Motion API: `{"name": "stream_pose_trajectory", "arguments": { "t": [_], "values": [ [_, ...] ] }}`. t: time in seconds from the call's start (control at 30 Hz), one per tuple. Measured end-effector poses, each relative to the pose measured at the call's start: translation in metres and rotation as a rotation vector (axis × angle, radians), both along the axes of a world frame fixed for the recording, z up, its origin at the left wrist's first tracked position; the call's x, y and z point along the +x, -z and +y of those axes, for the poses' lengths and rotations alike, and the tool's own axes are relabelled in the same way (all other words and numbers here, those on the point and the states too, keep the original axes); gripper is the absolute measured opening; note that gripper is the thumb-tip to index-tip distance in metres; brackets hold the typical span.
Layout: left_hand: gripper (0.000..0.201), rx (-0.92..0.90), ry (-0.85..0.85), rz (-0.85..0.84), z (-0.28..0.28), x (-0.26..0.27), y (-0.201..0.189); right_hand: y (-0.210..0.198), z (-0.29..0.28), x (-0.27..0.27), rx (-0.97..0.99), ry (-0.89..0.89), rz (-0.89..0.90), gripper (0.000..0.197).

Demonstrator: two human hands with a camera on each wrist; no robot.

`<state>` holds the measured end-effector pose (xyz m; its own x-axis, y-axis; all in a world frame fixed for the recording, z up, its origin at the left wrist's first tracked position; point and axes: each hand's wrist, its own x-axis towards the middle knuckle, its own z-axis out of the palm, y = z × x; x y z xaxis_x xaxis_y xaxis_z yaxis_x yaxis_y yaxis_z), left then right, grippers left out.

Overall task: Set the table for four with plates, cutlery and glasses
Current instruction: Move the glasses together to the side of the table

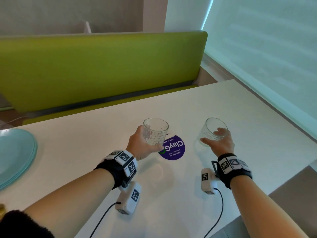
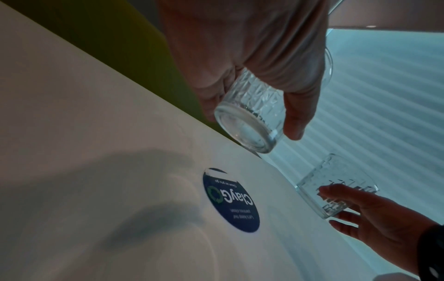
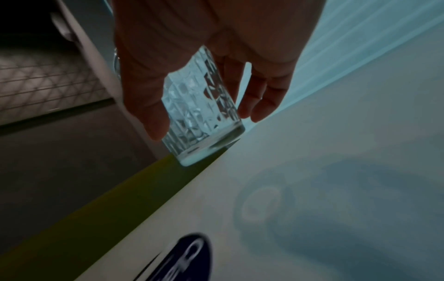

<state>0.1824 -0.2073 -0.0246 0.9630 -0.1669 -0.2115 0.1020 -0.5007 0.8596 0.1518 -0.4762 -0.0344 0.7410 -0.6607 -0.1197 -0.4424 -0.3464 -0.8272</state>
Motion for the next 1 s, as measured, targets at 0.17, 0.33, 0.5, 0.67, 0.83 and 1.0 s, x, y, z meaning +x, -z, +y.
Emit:
{"name": "stream_pose_trajectory", "arguments": {
  "t": [0.17,0.33,0.5,0.67,0.83,1.0],
  "values": [
    [0.092,-0.070,-0.005,-0.030,0.060,-0.064,-0.008,-0.013,0.089,-0.067,0.007,-0.127,0.000,0.071],
    [0.092,-0.152,-0.026,-0.060,0.135,-0.138,-0.008,-0.016,0.186,-0.134,0.017,-0.215,0.002,0.067],
    [0.089,-0.151,-0.072,-0.055,0.207,-0.209,0.001,0.001,0.275,-0.192,0.063,-0.316,0.036,0.069],
    [0.087,-0.118,-0.104,-0.015,0.269,-0.263,0.018,0.022,0.345,-0.229,0.074,-0.445,0.107,0.068],
    [0.092,-0.110,-0.187,0.001,0.319,-0.305,0.035,0.034,0.394,-0.250,0.066,-0.549,0.160,0.066],
    [0.092,-0.048,-0.271,-0.014,0.360,-0.338,0.051,0.040,0.435,-0.264,0.025,-0.647,0.205,0.071]
  ]
}}
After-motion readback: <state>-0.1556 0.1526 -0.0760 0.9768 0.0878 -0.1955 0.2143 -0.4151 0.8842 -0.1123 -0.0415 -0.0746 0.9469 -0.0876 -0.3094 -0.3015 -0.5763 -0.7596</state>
